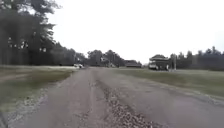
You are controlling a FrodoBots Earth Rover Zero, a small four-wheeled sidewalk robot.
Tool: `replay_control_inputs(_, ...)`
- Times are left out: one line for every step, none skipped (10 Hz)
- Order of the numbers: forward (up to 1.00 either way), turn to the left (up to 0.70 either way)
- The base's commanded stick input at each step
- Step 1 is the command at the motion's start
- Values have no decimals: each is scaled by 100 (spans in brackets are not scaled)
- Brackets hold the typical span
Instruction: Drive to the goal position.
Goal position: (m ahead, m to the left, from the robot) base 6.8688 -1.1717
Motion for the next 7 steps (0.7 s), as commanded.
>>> replay_control_inputs(70,0)
replay_control_inputs(70,0)
replay_control_inputs(70,0)
replay_control_inputs(70,0)
replay_control_inputs(70,0)
replay_control_inputs(70,0)
replay_control_inputs(70,0)
